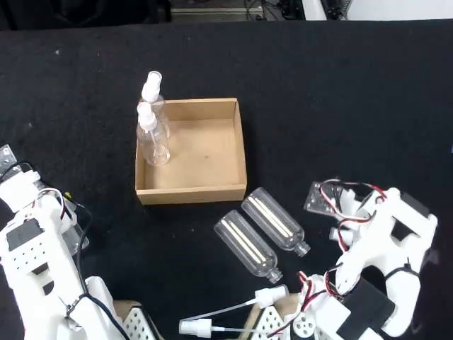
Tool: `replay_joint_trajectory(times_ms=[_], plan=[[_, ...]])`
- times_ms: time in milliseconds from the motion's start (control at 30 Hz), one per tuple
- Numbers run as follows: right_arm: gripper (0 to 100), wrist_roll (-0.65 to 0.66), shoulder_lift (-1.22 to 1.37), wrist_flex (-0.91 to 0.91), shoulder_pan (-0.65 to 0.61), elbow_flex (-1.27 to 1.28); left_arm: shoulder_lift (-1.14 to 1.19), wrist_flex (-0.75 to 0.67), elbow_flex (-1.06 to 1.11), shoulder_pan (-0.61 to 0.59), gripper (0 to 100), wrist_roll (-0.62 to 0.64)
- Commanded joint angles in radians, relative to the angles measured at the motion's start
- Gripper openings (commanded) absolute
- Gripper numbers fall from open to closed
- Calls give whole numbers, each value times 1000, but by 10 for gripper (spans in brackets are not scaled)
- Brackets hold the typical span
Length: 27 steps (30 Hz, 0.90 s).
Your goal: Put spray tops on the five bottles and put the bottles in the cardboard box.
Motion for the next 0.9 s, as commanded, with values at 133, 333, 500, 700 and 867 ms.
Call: replay_joint_trajectory(times_ms=[133, 333, 500, 700, 867], plan=[[154, 40, -45, -109, 49, 62, -6, -18, -15, -10, 46, 0], [259, -155, -45, -101, 20, 50, -6, -18, -15, -10, 46, 0], [254, -270, -39, -3, -9, -22, -6, -18, -15, -5, 46, 0], [254, -192, -36, -86, -29, 21, -6, -18, -15, -10, 46, -2], [253, -152, -39, -117, -31, 62, -6, -18, -15, -10, 46, -2]])
